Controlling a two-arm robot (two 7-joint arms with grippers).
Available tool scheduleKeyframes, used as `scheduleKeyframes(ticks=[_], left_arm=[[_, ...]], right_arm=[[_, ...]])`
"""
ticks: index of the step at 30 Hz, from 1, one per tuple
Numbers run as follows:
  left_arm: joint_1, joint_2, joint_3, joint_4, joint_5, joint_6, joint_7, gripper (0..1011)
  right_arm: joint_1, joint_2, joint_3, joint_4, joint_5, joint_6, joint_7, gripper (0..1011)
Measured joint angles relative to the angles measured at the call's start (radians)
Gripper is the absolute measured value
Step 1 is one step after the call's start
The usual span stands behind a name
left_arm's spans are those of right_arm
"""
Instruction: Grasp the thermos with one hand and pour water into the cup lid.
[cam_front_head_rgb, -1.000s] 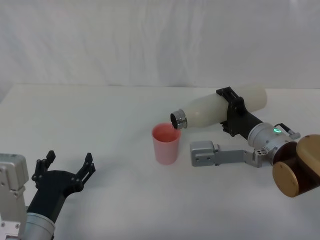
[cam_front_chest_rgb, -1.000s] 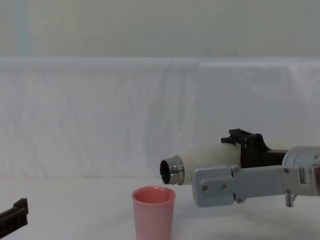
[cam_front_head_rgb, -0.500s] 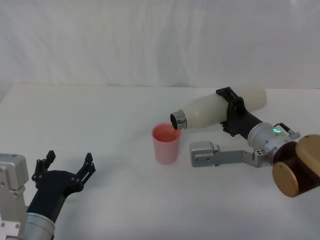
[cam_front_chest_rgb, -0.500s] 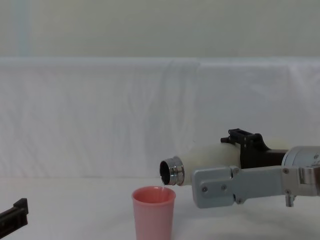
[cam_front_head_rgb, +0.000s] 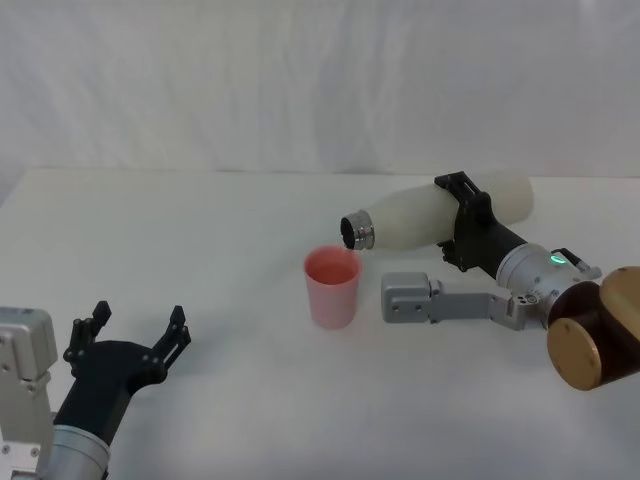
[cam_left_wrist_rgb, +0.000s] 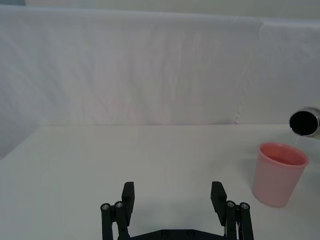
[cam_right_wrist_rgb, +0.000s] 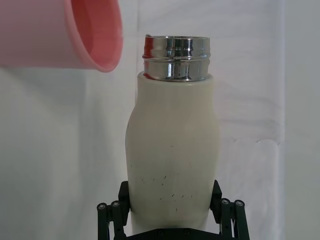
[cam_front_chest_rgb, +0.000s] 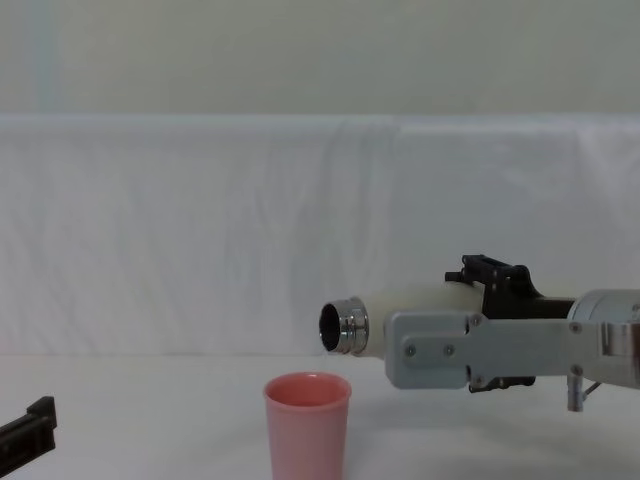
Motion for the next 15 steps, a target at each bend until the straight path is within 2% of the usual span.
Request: scheduleKeyframes(ticks=[8, 12, 15], left_arm=[[0.000, 0.000, 0.000, 0.000, 0.000, 0.000, 0.000, 1001], [0.000, 0.000, 0.000, 0.000, 0.000, 0.000, 0.000, 1001], [0.000, 0.000, 0.000, 0.000, 0.000, 0.000, 0.000, 1001]], right_arm=[[-0.014, -0.011, 0.034, -0.004, 0.054, -0.007, -0.005, 951], [-0.030, -0.024, 0.068, -0.012, 0.112, -0.014, -0.006, 951], [-0.049, -0.041, 0.108, -0.018, 0.178, -0.022, -0.009, 951]])
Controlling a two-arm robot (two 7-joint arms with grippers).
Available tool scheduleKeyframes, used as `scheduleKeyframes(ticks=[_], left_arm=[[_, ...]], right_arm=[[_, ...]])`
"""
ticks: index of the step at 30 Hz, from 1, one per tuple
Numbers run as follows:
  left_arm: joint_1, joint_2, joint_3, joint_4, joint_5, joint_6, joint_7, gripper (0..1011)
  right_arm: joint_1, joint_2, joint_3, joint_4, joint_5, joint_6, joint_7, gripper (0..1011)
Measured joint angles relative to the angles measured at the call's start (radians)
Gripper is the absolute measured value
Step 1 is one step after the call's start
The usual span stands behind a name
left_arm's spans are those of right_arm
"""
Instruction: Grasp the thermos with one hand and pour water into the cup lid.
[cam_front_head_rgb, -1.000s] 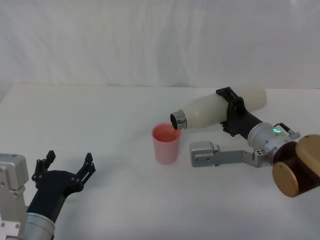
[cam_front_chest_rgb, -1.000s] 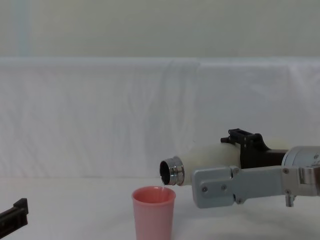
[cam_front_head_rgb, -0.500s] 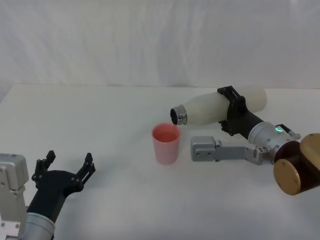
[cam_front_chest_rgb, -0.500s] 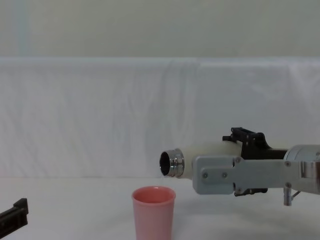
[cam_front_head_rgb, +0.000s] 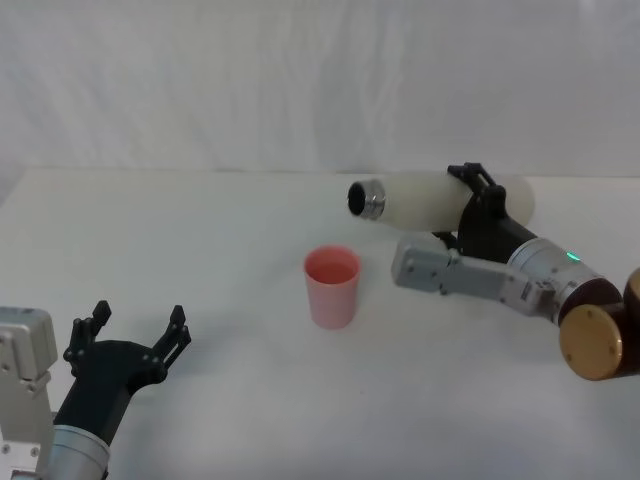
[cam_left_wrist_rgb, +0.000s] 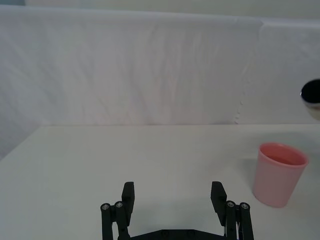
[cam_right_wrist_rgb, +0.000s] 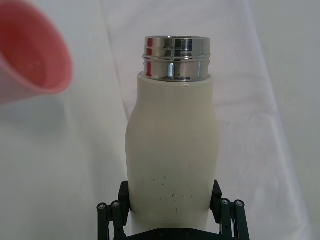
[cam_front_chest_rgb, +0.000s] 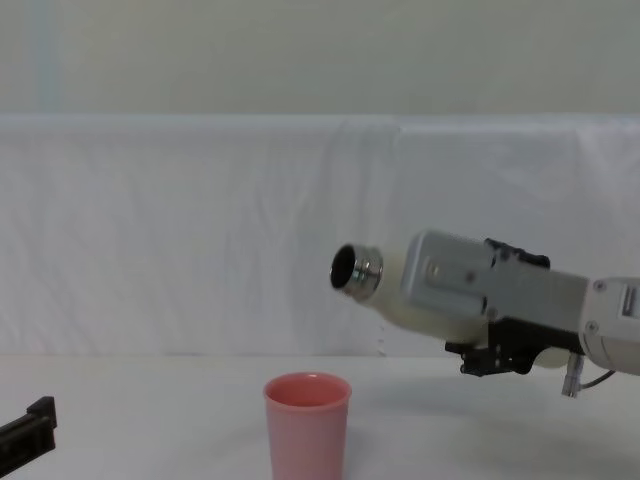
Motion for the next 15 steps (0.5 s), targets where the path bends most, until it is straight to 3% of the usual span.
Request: scheduleKeyframes(ticks=[1, 15], left_arm=[[0.000, 0.000, 0.000, 0.000, 0.000, 0.000, 0.000, 1001], [0.000, 0.000, 0.000, 0.000, 0.000, 0.000, 0.000, 1001]], right_arm=[[0.000, 0.000, 0.000, 0.000, 0.000, 0.000, 0.000, 951], [-0.067, -0.074, 0.140, -0.014, 0.257, -0.024, 0.001, 951]])
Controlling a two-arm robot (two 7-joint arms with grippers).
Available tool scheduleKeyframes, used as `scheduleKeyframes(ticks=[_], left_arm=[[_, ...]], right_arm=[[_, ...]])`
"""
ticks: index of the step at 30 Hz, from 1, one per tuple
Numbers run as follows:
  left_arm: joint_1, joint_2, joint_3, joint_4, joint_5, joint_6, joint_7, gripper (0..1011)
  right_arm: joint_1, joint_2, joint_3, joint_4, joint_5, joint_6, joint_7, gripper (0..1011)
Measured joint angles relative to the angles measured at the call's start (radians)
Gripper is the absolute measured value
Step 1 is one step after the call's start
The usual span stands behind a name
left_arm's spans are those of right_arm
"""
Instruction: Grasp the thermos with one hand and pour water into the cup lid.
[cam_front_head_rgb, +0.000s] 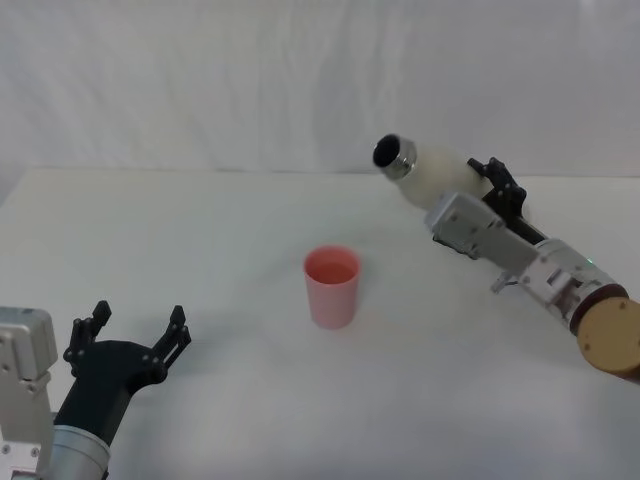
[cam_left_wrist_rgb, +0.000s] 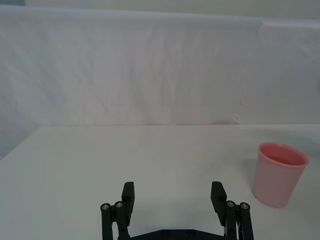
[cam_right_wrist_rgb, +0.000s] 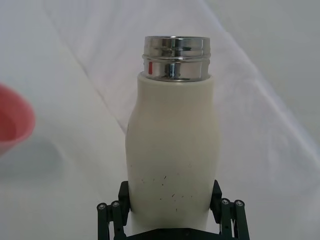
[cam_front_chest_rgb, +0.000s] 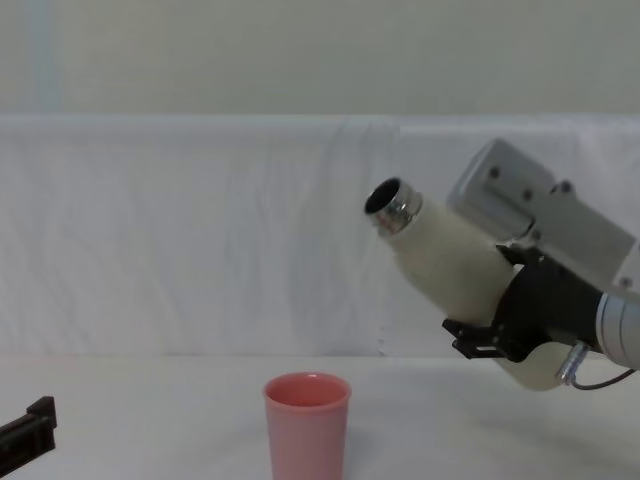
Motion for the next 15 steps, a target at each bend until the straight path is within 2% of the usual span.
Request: scheduleKeyframes(ticks=[8, 15], left_arm=[[0.000, 0.000, 0.000, 0.000, 0.000, 0.000, 0.000, 1001], [0.000, 0.000, 0.000, 0.000, 0.000, 0.000, 0.000, 1001]], right_arm=[[-0.032, -0.040, 0.064, -0.002, 0.138, -0.007, 0.010, 951], [-0.050, -0.063, 0.098, -0.002, 0.220, -0.005, 0.016, 951]])
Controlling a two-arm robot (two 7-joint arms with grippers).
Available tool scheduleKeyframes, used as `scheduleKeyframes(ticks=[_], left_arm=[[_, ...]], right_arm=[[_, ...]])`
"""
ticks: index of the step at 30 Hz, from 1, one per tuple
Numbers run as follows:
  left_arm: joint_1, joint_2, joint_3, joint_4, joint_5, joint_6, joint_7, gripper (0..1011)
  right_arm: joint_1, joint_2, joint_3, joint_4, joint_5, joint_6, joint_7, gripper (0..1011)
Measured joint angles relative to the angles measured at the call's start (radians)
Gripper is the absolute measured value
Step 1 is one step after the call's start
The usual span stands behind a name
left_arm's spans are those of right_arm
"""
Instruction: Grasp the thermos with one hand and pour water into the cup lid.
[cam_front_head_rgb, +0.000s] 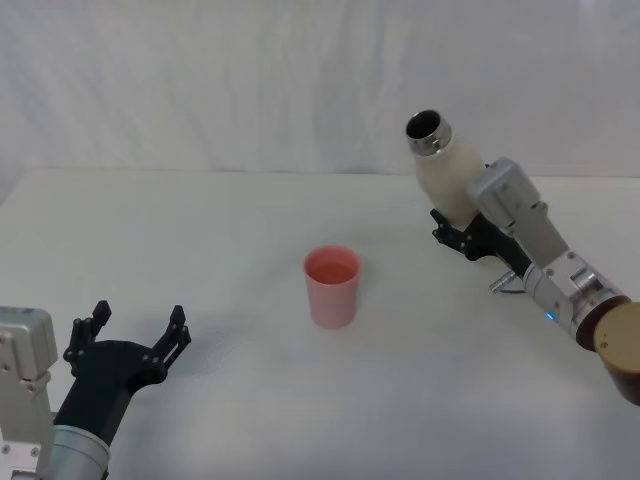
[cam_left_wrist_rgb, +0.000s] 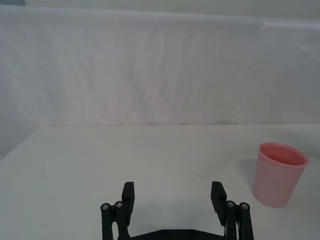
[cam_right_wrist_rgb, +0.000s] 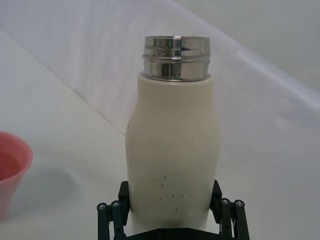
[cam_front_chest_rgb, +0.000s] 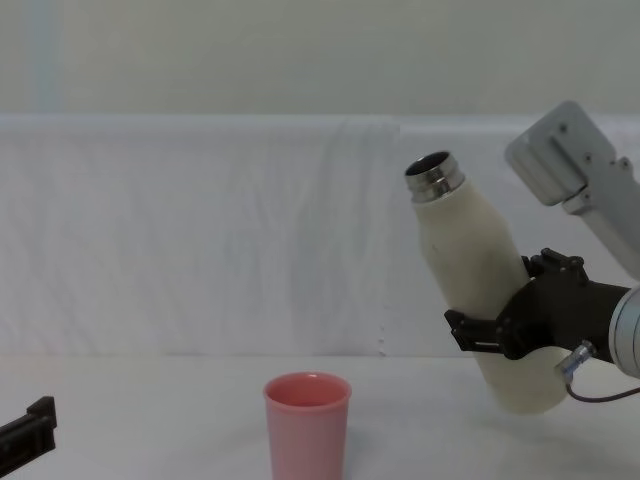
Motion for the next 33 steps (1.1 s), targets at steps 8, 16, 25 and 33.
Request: scheduleKeyframes(ticks=[8, 16, 25, 33], left_arm=[[0.000, 0.000, 0.000, 0.000, 0.000, 0.000, 0.000, 1001], [0.000, 0.000, 0.000, 0.000, 0.000, 0.000, 0.000, 1001], [0.000, 0.000, 0.000, 0.000, 0.000, 0.000, 0.000, 1001], [0.000, 0.000, 0.000, 0.000, 0.000, 0.000, 0.000, 1001]], right_arm=[[-0.015, -0.034, 0.041, 0.002, 0.108, 0.021, 0.012, 951], [-0.021, -0.072, 0.071, 0.011, 0.213, 0.060, 0.022, 951], [-0.023, -0.079, 0.056, 0.016, 0.265, 0.074, 0.031, 951], [-0.027, -0.087, 0.063, 0.023, 0.339, 0.084, 0.051, 951]])
